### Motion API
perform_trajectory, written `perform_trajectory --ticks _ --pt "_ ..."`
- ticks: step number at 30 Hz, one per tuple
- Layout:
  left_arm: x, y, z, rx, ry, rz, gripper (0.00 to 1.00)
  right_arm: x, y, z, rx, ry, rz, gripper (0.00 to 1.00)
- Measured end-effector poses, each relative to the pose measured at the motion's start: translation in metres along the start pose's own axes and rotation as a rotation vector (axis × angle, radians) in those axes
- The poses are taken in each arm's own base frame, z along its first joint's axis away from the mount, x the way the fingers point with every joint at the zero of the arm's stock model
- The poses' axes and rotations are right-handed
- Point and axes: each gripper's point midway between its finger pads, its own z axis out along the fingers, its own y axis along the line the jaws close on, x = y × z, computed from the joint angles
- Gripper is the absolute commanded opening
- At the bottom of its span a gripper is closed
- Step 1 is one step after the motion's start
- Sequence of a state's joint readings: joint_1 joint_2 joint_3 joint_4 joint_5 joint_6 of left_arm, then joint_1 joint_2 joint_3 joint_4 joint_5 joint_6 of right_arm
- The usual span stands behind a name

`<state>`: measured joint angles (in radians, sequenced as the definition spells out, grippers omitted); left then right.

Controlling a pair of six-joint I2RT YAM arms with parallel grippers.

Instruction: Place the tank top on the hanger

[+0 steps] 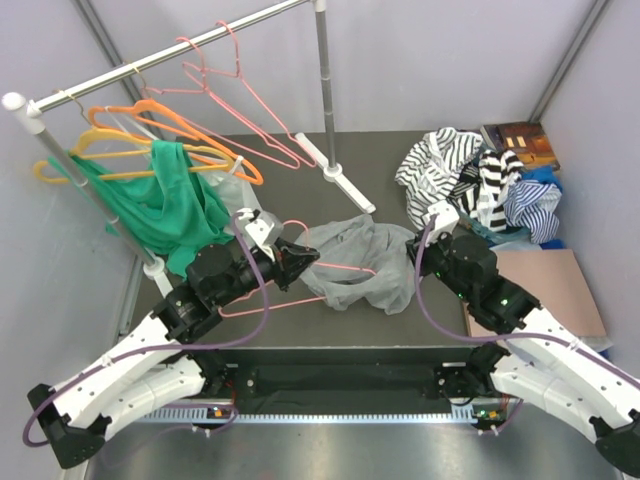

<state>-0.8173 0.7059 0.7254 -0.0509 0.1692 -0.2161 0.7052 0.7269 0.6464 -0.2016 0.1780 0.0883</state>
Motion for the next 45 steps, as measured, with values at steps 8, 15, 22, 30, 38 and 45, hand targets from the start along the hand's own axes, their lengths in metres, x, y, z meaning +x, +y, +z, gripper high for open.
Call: perform_trajectory --ticks 8,15,22,30,38,45 --pt "0.008 0.010 0.009 -0.045 0.023 -0.004 0.00 -0.009 0.016 -0.007 -0.090 -0.026 0.008 0.00" --pt "0.015 0.021 0.022 -0.088 0.041 -0.008 0.00 -0.015 0.045 -0.019 -0.257 -0.042 0.043 0.00" --pt "0.012 0.015 0.031 -0.048 0.020 -0.022 0.00 -0.005 0.065 -0.017 -0.347 0.005 0.054 0.00" --pt "0.011 0.006 0.032 0.002 0.020 -0.024 0.00 -0.005 0.072 -0.018 -0.379 0.006 0.055 0.27" --pt "0.014 -0.010 0.030 0.100 0.036 -0.047 0.00 -0.017 0.073 -0.030 -0.391 0.002 0.040 0.75" --pt "0.012 -0.011 0.025 0.115 0.030 -0.045 0.00 -0.040 0.072 -0.049 -0.404 -0.019 0.009 0.78"
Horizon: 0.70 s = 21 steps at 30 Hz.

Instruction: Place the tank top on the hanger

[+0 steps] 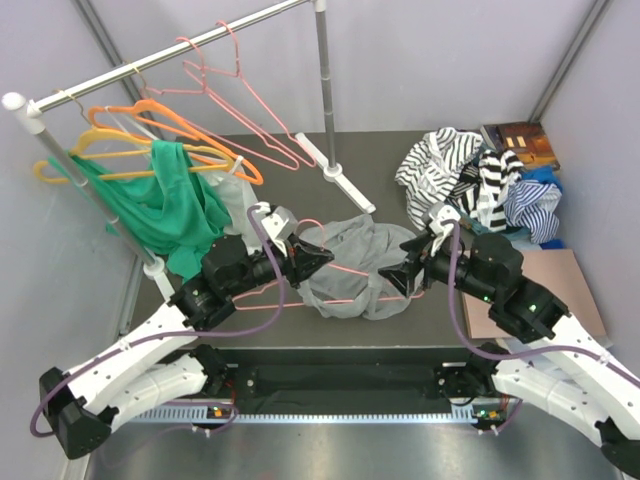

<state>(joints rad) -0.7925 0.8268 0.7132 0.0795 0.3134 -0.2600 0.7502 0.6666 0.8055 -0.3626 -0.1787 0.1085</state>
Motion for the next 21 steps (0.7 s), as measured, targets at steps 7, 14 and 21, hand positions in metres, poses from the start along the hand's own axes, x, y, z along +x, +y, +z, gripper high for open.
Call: perform_trajectory --ticks 7,14,21 --pt "0.002 0.004 -0.006 -0.018 0.018 0.024 0.00 -0.003 0.001 -0.017 0.012 0.009 -0.011 0.78" --pt "0.003 -0.007 -0.009 0.048 0.094 0.078 0.00 0.003 0.013 -0.011 -0.071 0.037 -0.024 0.75" --pt "0.003 -0.019 -0.011 0.122 0.130 0.102 0.00 0.019 0.043 0.009 -0.238 0.077 -0.029 0.69"
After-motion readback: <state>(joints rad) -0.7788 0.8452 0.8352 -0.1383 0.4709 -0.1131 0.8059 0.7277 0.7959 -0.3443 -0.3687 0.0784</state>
